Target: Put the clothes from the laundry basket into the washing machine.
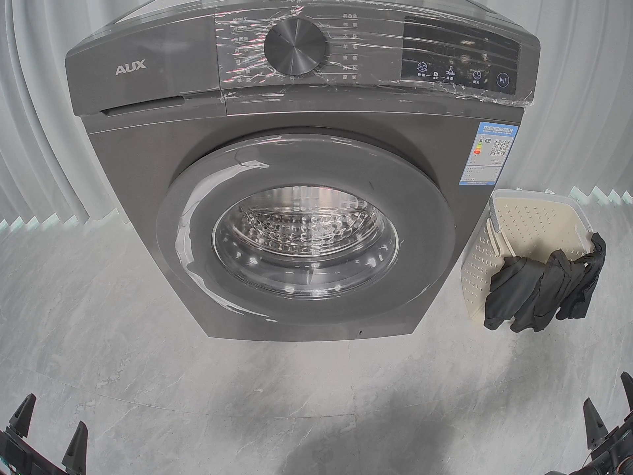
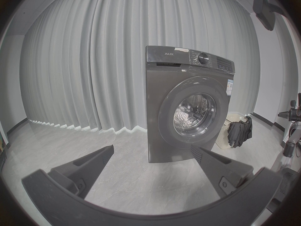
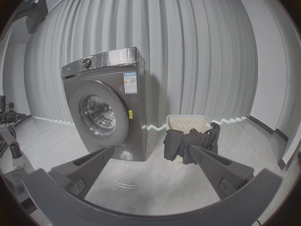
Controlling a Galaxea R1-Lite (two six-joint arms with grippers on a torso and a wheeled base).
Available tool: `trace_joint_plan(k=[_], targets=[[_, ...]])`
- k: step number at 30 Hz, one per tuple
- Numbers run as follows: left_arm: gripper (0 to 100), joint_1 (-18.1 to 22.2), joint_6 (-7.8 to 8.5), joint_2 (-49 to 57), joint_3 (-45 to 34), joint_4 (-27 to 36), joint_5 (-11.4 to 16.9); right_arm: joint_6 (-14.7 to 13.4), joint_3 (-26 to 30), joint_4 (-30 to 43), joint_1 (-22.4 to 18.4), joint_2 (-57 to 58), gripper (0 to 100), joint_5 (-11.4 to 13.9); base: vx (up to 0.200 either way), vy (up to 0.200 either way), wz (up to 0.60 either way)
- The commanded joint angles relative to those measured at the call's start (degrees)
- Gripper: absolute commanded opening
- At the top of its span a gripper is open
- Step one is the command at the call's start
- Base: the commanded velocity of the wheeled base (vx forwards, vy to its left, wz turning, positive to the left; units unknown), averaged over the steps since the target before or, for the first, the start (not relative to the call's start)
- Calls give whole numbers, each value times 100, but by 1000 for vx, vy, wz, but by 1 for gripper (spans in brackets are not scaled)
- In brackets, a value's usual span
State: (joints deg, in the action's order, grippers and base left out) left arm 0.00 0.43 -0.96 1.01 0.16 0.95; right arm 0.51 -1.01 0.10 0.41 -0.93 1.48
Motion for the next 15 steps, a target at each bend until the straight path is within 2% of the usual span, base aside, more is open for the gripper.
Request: trace_joint_plan(k=[1, 7, 15], targets=[[100, 0, 1, 96, -92, 2, 2, 2, 101, -1, 2, 93, 100, 2, 0, 0, 0], [100, 0, -8, 96, -92, 2, -16, 2, 101, -1, 2, 93, 100, 2, 0, 0, 0], [100, 0, -8, 96, -92, 2, -16, 2, 101, -1, 2, 93, 100, 2, 0, 200, 0]])
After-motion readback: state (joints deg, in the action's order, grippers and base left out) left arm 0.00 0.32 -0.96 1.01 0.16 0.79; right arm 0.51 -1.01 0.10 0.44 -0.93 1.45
